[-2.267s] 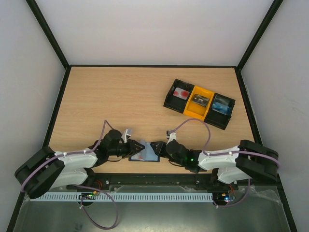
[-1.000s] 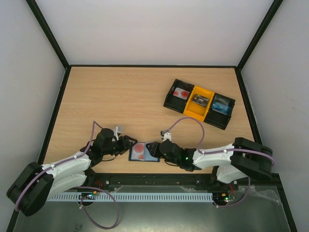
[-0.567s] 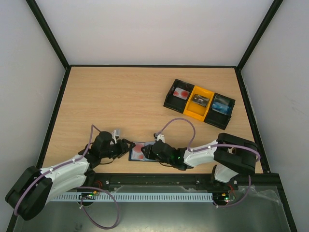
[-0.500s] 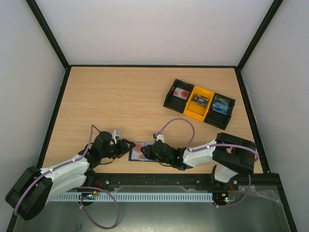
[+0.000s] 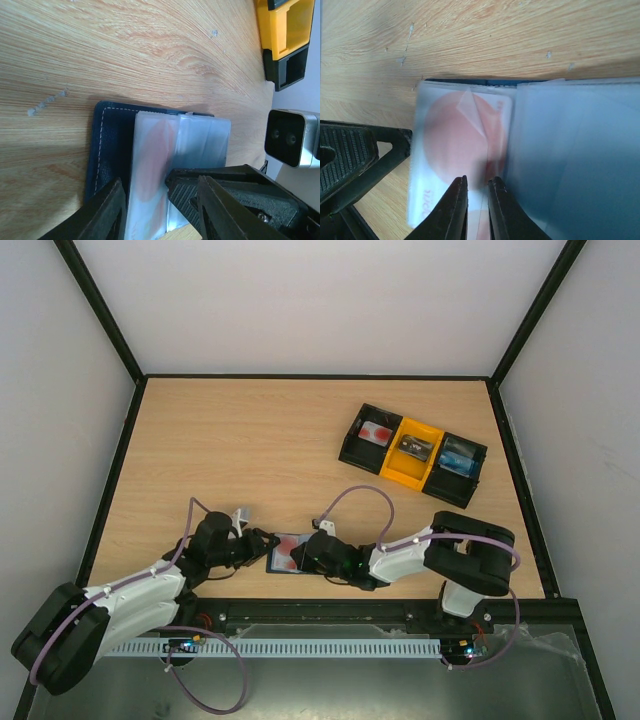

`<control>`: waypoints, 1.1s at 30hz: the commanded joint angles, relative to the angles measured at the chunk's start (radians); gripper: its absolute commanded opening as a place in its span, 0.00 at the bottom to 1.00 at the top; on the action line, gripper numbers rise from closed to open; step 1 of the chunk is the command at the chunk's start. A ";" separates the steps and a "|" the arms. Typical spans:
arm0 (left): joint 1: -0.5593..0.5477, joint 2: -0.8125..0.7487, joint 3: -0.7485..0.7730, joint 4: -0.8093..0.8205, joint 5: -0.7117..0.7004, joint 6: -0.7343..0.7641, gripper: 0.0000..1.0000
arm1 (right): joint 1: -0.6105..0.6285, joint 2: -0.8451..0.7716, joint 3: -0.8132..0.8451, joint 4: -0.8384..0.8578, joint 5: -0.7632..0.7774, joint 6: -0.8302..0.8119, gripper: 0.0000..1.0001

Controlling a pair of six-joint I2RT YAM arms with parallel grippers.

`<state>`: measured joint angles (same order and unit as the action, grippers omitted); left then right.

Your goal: Take the credit cards out of the card holder

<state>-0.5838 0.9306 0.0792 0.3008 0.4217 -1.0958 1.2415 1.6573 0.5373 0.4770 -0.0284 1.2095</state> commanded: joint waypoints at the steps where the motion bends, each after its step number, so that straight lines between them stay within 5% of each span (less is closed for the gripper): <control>1: 0.004 0.000 -0.007 -0.004 0.003 0.013 0.42 | 0.007 0.042 -0.001 -0.032 -0.005 0.021 0.14; 33: -0.044 0.042 -0.039 0.161 0.041 -0.066 0.30 | 0.007 0.034 -0.011 0.008 -0.005 0.012 0.15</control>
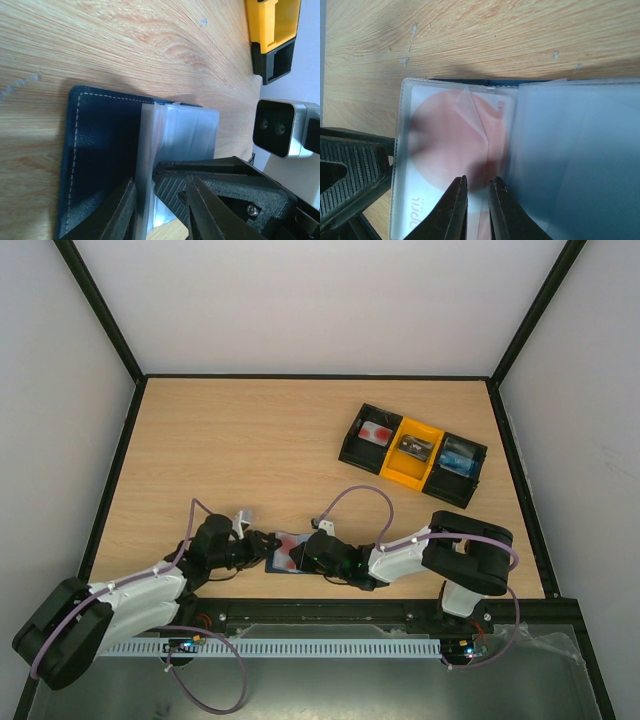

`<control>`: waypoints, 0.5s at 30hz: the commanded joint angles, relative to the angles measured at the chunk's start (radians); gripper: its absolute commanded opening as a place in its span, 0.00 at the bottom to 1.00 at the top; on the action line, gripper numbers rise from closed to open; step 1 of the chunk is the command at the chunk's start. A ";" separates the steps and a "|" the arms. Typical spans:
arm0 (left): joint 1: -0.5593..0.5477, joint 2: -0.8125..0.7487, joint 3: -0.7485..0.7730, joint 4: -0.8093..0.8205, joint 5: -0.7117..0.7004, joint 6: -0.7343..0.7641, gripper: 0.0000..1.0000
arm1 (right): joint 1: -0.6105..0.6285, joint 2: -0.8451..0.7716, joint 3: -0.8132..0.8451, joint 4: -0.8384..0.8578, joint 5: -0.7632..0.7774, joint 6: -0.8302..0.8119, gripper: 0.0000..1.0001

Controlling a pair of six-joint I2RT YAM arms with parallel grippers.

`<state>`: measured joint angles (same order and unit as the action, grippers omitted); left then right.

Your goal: Take the credit cards out of the card holder

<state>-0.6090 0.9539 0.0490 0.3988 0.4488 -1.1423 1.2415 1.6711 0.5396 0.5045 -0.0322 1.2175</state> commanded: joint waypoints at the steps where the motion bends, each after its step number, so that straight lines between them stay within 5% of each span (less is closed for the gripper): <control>1: -0.024 0.025 -0.007 0.068 0.012 -0.021 0.30 | 0.008 0.020 -0.015 -0.018 -0.002 0.004 0.15; 9: -0.044 0.039 0.006 0.067 0.002 -0.023 0.29 | 0.007 0.013 -0.023 -0.015 0.003 0.005 0.15; 15: -0.044 -0.045 0.037 -0.078 -0.067 0.016 0.35 | 0.007 0.001 -0.033 -0.015 0.011 0.007 0.15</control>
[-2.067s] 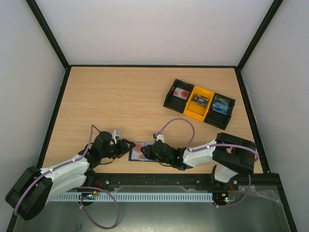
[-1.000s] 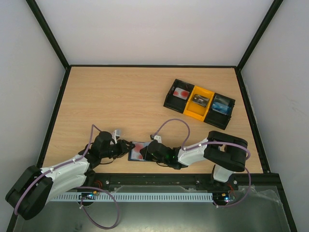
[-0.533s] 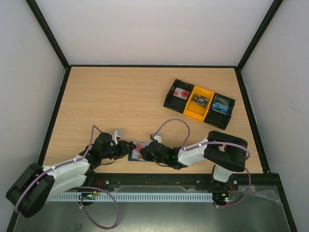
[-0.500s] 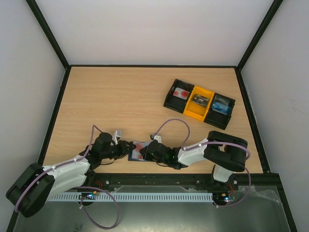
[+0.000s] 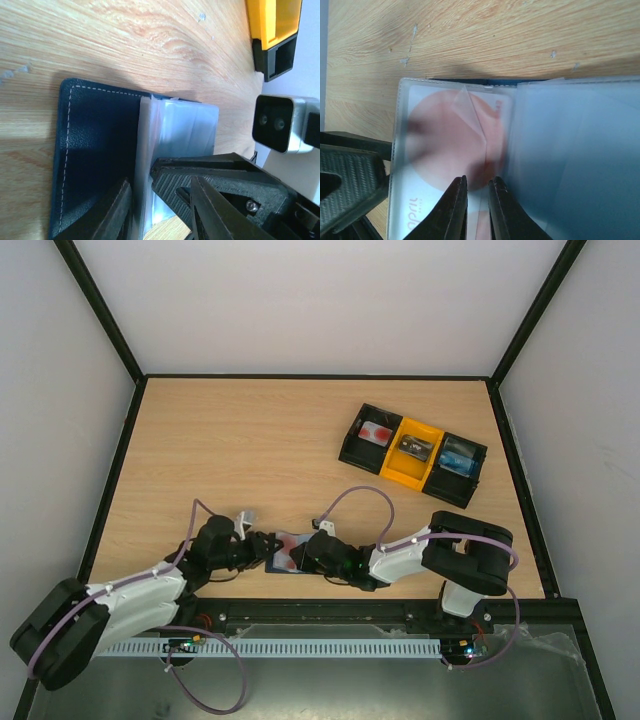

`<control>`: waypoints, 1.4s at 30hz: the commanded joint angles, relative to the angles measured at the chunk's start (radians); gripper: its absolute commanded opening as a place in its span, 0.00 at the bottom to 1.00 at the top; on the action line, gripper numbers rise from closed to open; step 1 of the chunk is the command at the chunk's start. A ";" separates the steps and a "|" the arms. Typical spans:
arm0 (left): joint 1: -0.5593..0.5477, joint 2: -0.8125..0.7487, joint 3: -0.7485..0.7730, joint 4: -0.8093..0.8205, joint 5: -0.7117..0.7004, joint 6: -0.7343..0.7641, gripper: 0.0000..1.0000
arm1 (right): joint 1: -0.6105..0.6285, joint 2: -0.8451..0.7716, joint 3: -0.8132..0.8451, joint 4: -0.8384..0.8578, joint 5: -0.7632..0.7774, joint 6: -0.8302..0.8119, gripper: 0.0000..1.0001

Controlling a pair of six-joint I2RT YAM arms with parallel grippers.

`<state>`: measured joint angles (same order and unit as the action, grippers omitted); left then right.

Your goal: Take the credit cards out of the card holder

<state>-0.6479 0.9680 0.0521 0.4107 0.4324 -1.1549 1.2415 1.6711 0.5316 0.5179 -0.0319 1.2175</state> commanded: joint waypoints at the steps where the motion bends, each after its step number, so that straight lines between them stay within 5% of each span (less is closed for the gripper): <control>1: -0.006 -0.077 0.039 -0.116 -0.065 0.033 0.36 | 0.007 0.000 -0.025 -0.027 0.009 0.007 0.15; 6: -0.005 -0.145 0.056 -0.208 -0.116 0.045 0.54 | 0.007 0.001 -0.027 -0.025 0.009 0.005 0.15; 30: -0.007 -0.177 0.027 -0.120 -0.052 -0.003 0.54 | 0.007 0.001 -0.027 -0.021 0.013 0.007 0.15; 42: -0.007 -0.046 0.018 -0.075 -0.042 0.027 0.54 | 0.007 0.004 -0.028 -0.016 0.010 0.005 0.15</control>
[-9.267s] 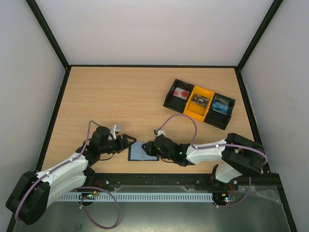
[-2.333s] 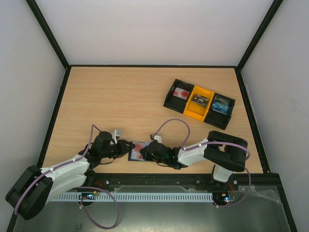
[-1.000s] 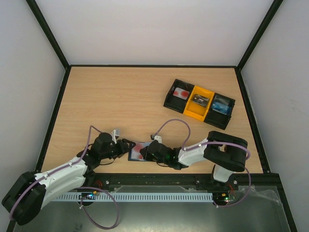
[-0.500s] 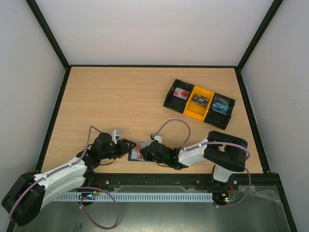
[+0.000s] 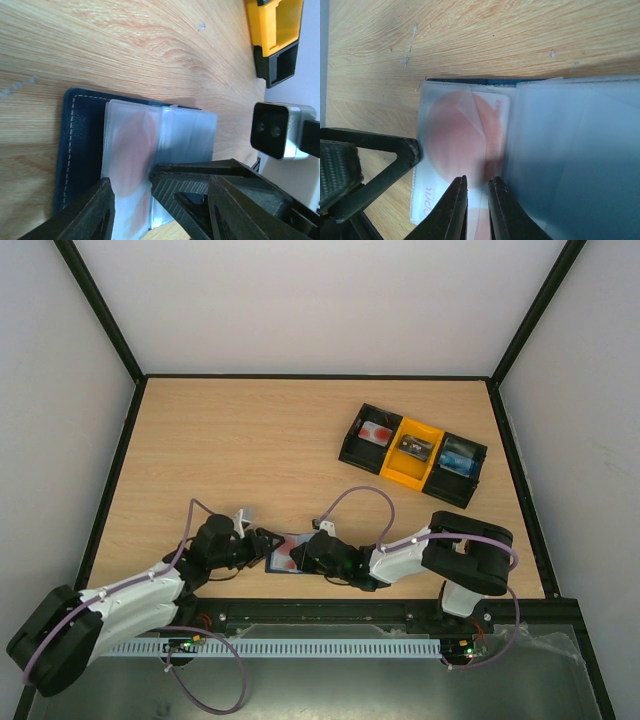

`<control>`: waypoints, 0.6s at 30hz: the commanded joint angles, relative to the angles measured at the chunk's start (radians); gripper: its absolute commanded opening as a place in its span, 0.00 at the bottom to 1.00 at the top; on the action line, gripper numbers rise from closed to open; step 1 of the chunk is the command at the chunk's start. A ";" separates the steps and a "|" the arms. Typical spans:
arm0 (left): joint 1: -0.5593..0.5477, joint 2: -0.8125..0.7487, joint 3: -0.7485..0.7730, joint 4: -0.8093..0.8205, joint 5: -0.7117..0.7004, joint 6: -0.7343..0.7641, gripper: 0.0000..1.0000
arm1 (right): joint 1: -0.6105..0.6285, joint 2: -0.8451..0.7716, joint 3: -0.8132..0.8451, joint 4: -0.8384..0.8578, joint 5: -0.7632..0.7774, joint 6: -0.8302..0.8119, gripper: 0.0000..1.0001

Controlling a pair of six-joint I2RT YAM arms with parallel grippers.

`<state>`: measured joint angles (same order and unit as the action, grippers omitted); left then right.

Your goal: Take the credit cards out of the card holder

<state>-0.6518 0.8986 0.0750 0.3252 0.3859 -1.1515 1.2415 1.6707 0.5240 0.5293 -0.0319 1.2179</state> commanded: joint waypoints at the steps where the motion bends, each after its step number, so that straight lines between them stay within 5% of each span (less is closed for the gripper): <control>1: -0.003 0.029 -0.003 0.005 0.004 0.025 0.54 | 0.007 0.005 -0.021 -0.027 0.010 0.003 0.15; 18: -0.003 0.039 0.029 -0.090 -0.005 0.044 0.54 | 0.007 0.005 -0.024 -0.025 0.009 0.005 0.15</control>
<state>-0.6518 0.9401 0.0853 0.2893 0.3851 -1.1248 1.2415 1.6707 0.5220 0.5327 -0.0319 1.2175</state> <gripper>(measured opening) 0.538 0.146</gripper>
